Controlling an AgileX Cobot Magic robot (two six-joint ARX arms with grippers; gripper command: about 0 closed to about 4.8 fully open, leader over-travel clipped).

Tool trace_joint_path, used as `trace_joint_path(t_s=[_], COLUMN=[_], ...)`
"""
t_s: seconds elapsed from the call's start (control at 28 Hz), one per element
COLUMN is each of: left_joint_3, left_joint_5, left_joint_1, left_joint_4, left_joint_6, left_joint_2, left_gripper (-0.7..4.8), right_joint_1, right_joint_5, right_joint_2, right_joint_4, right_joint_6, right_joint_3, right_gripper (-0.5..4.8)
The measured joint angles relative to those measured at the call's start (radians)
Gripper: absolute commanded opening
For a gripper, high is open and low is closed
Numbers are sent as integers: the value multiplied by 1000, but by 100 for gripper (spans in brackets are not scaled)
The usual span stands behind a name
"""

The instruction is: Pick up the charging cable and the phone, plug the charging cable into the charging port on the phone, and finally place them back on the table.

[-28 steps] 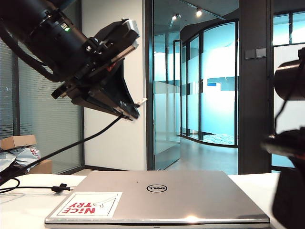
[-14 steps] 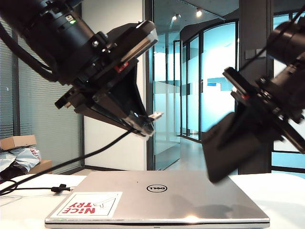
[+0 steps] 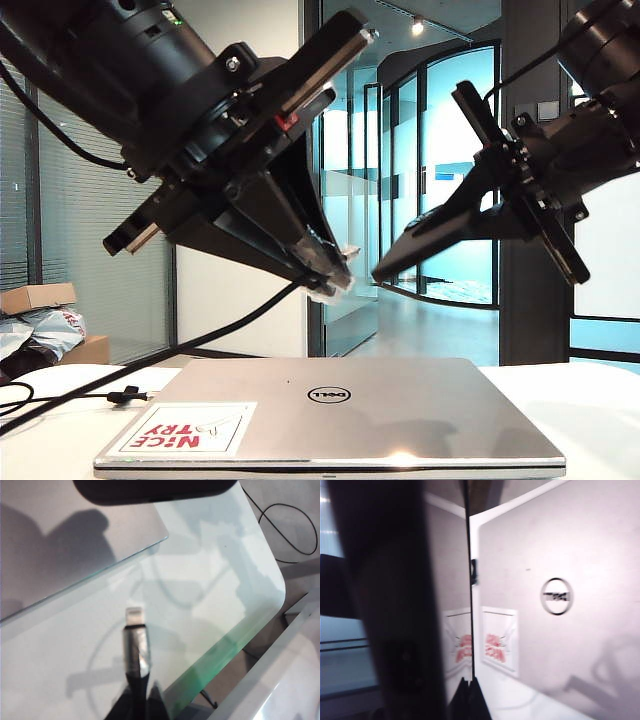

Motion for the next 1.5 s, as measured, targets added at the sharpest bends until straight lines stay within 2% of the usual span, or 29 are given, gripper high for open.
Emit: trace_joint_path(t_s=[0.14, 0.39, 0.75, 1.18, 1.32, 1.5], left_joint_3=[0, 0, 0, -14, -22, -22], left_joint_5=[0, 0, 0, 0, 0, 0], left_joint_1=[0, 0, 0, 0, 0, 0], left_joint_4=[6, 18, 87, 80, 75, 88], left_joint_6=[-59, -77, -80, -80, -80, -104], left_joint_2=[0, 0, 0, 4, 29, 28], left_gripper=[-7, -7, -7, -7, -7, -7], right_joint_1=[0, 9, 93, 52, 63, 61], right_joint_5=[-56, -129, -104, -98, -146, -151], right_joint_2=[12, 49, 53, 53, 89, 98], right_joint_4=[58, 109, 161, 161, 170, 198], right_joint_6=[45, 90, 97, 119, 119, 119], right_joint_3=[0, 0, -1, -1, -1, -5], right_gripper=[-5, -5, -5, -5, -5, -5])
